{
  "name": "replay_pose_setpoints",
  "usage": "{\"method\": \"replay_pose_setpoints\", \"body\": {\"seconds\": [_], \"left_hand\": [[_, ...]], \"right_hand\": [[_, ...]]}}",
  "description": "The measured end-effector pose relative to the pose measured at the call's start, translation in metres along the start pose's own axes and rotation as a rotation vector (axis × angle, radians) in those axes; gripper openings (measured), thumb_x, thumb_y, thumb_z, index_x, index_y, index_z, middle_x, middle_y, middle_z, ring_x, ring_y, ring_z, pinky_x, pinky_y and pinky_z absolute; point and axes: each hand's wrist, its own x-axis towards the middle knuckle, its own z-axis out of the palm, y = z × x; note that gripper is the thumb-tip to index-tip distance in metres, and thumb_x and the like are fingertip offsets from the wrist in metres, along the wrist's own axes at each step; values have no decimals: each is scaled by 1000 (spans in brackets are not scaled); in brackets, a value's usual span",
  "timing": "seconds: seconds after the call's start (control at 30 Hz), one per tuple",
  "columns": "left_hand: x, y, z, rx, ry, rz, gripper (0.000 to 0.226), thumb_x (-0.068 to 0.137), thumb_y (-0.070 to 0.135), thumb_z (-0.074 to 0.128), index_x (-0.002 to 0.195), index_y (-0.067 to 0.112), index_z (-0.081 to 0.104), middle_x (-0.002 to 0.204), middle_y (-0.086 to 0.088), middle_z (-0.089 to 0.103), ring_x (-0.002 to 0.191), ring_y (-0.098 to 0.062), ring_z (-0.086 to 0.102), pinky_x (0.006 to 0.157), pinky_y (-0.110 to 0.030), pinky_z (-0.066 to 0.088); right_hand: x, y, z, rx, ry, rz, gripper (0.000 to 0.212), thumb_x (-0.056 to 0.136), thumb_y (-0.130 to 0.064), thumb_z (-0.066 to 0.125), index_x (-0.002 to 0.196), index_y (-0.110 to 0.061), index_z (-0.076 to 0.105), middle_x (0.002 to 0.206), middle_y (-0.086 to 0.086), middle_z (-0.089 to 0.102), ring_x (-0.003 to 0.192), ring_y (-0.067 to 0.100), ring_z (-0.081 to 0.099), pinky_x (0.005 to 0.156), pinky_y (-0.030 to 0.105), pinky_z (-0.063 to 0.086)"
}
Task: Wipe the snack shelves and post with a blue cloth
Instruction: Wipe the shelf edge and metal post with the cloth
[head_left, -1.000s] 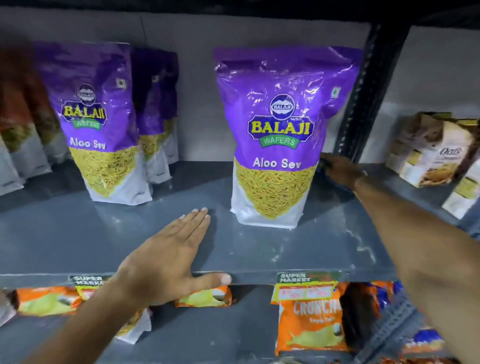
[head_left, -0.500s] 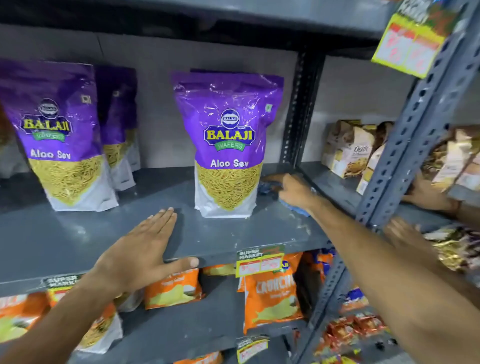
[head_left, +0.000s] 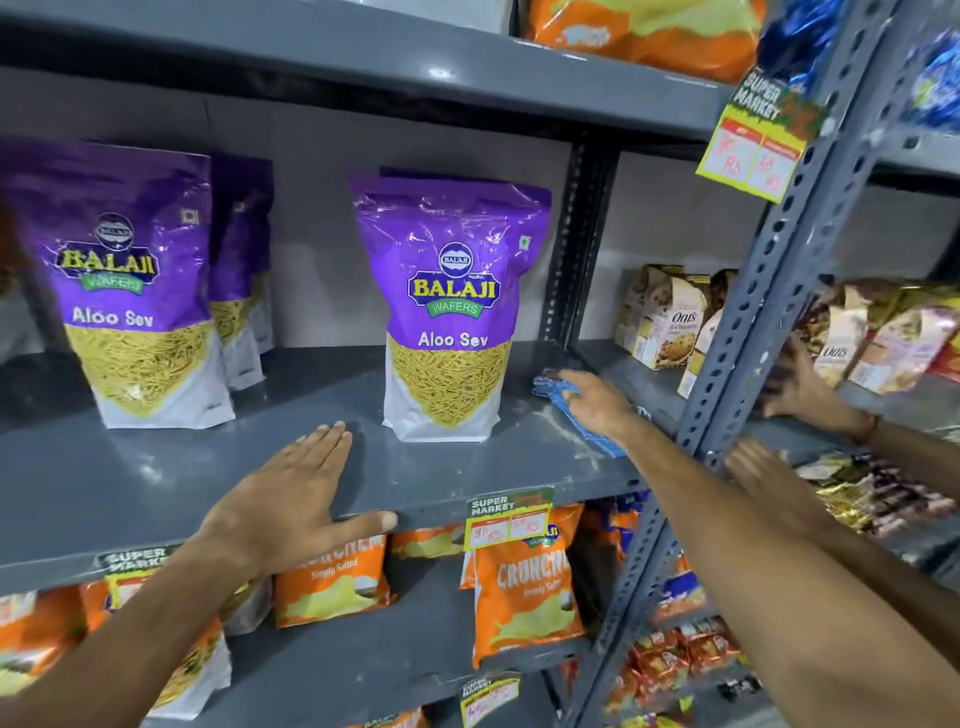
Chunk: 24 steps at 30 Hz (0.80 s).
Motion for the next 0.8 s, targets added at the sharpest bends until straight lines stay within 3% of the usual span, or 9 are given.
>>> {"method": "replay_pose_setpoints", "body": {"seconds": [0.07, 0.23, 0.37, 0.47, 0.5, 0.6, 0.63, 0.7, 0.8], "left_hand": [[0, 0, 0, -1, -8, 0, 137, 67, 108, 10, 165, 14, -9, 176, -2, -9, 162, -14, -5, 128, -29, -3], [0, 0, 0, 13, -12, -2, 138, 65, 108, 6, 165, 14, -10, 175, -3, -12, 161, -14, -7, 130, -31, -2], [3, -1, 2, 25, -13, -3, 140, 63, 108, 4, 165, 13, -11, 175, -3, -13, 161, -14, -8, 131, -33, 0], [4, -3, 5, 34, 7, -1, 139, 64, 108, 4, 165, 14, -11, 175, -3, -13, 161, -13, -8, 132, -34, 1], [3, -3, 5, 33, 20, 0, 138, 65, 108, 5, 165, 14, -10, 175, -2, -12, 161, -13, -7, 131, -33, 1], [2, -2, 5, 27, 44, -3, 137, 65, 108, 5, 165, 16, -9, 174, 0, -12, 161, -12, -8, 129, -30, -2], [1, -1, 4, 23, 47, -5, 136, 65, 107, 5, 165, 16, -10, 174, 1, -13, 160, -11, -10, 128, -29, -4], [1, 0, 3, 18, 50, -9, 134, 65, 107, 8, 164, 18, -11, 172, 4, -17, 157, -7, -14, 126, -26, -7], [2, 1, 1, 19, 46, -15, 130, 68, 104, 14, 164, 21, -14, 164, 11, -26, 148, 2, -24, 120, -20, -15]], "right_hand": [[-16, -6, -3, -7, -42, -87, 49, 98, -8, 46, 141, -30, 56, 152, -2, 52, 140, 22, 47, 114, 32, 37], [-70, -6, -8, 106, -80, -262, 47, 95, -2, 51, 128, -32, 66, 139, -6, 63, 131, 13, 54, 101, 21, 36], [-70, 10, -8, 539, 177, -51, 40, 100, -5, 50, 123, -34, 66, 121, 3, 71, 101, 21, 68, 86, 32, 51], [-37, 17, 0, 346, 201, 100, 42, 102, -13, 46, 136, -33, 57, 115, 7, 69, 68, 20, 62, 64, 27, 47], [-23, 14, 2, 241, 150, 95, 44, 101, -13, 46, 140, -31, 55, 117, 7, 68, 72, 19, 64, 63, 27, 48], [19, 1, 4, 26, 50, 73, 48, 100, -12, 44, 146, -26, 50, 141, 13, 60, 120, 34, 62, 95, 35, 50], [33, -3, 4, 20, 35, 65, 50, 98, -12, 44, 145, -28, 51, 142, 12, 59, 125, 34, 59, 100, 36, 48], [65, -3, 13, 86, 5, 32, 49, 95, -14, 47, 140, -31, 57, 134, 9, 65, 120, 31, 62, 99, 37, 49], [133, 27, 42, 160, -70, -21, 42, 92, -17, 52, 123, -41, 67, 109, 11, 75, 91, 27, 70, 80, 40, 57]]}}
